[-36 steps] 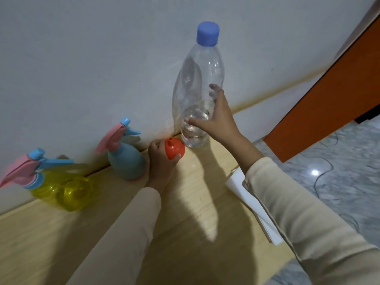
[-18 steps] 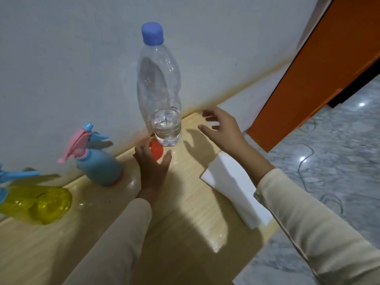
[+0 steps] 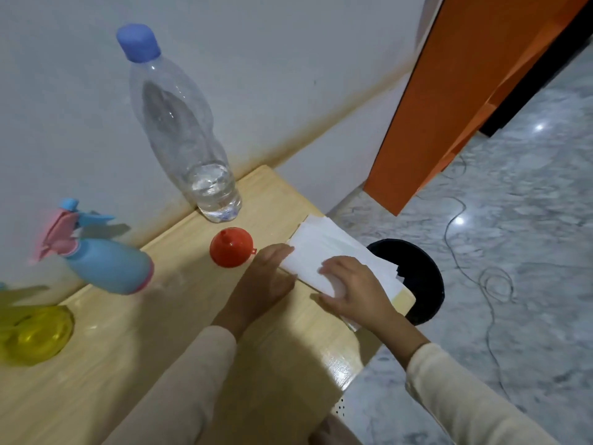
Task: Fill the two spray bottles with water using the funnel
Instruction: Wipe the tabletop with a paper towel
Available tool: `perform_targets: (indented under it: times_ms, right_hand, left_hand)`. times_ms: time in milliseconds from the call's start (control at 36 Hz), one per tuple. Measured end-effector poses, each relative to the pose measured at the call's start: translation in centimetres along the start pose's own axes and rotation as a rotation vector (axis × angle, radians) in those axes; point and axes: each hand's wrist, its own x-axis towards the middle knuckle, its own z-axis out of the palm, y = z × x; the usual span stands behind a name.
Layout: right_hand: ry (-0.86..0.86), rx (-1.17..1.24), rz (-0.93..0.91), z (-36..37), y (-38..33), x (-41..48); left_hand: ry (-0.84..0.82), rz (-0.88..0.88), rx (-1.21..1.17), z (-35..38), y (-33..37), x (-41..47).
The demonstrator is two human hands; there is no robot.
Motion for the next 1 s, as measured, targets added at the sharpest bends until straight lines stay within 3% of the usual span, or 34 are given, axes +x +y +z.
perform_targets:
  times_ms: [222,417,1000]
  right_hand:
    - [0.071,-0.008,0.053,1.0,-0.1,-0.2]
    - [0.152,0.040,0.076,1.0,-0.5,-0.2]
    - [0.122,0.166,0.179,-1.3,-0.1,0.1]
  left_hand:
    - [-0.112,0.214,0.090,1.0,-0.2,0.6]
    - [-0.070,0.217,0.137,1.3,0.1,1.1]
    - [0.016,0.352,0.123,-0.2,1.0,2.3]
